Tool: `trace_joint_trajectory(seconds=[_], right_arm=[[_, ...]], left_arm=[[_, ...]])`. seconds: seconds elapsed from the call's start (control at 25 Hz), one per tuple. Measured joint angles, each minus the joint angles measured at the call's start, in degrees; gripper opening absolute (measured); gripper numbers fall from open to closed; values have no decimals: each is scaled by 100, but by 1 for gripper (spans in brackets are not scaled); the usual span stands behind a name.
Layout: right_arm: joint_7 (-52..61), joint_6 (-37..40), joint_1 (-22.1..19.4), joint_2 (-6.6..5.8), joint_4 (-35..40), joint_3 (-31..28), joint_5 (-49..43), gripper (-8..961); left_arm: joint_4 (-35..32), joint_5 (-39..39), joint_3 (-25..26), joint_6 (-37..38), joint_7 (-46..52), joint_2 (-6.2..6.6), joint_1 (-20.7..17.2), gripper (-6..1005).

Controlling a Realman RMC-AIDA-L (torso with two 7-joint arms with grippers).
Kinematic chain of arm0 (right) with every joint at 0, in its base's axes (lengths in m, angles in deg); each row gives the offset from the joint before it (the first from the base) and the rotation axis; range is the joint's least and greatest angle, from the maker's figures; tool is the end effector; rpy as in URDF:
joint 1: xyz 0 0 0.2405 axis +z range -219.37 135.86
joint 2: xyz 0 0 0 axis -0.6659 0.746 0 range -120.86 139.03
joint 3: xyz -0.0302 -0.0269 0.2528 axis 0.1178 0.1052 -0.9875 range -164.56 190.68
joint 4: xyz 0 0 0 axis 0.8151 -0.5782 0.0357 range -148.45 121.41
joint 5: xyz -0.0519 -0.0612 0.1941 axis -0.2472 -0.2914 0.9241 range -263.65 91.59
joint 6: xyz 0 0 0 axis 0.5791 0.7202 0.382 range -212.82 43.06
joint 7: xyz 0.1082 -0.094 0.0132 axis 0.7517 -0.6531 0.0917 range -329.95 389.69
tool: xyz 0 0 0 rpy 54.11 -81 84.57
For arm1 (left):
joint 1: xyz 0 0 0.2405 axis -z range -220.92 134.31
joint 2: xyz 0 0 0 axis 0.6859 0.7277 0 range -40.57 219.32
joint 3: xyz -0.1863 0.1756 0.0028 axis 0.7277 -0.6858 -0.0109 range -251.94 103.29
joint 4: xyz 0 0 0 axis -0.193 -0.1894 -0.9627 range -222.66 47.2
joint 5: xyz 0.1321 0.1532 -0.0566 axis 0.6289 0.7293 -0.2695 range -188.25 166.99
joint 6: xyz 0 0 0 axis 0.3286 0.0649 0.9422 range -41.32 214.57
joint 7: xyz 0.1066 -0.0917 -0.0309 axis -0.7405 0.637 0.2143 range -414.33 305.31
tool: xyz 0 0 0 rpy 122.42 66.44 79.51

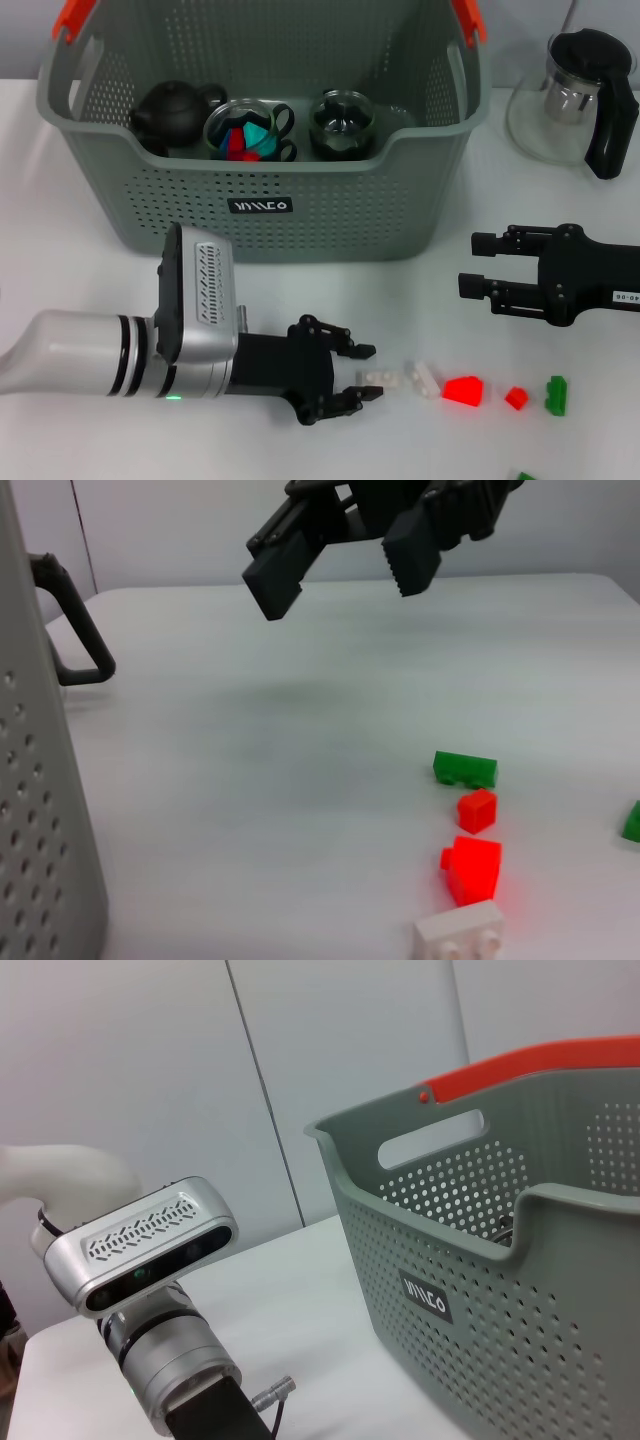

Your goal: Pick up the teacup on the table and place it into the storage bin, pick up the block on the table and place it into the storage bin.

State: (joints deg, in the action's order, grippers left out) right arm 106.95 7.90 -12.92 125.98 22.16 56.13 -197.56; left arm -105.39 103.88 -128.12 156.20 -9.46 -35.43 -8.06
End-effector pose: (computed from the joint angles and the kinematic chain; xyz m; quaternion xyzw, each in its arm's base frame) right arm 0.2666 0.3172 0.0040 -0.9429 0.1987 0.2485 0.0983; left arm -0.2564 0.2954 -0.1258 -0.9874 -0.0137 -0.1324 0.0853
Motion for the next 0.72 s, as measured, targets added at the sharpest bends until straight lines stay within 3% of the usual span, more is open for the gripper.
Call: trace_joint_trajectory(seconds=[0.32,0.6,0.72], right_arm=[[0,-6,0,-1,0,0,0,652],[7,-6,-6,-11,0,0,3,652],[16,-4,-10,-20,0,0,9,651]], left_arm=[[0,-65,-363,-149,-2,-1,13,375],[-51,-302,-340,26,79,2,-29,249],[-196,-311,-206,442,327,54,-75,186]])
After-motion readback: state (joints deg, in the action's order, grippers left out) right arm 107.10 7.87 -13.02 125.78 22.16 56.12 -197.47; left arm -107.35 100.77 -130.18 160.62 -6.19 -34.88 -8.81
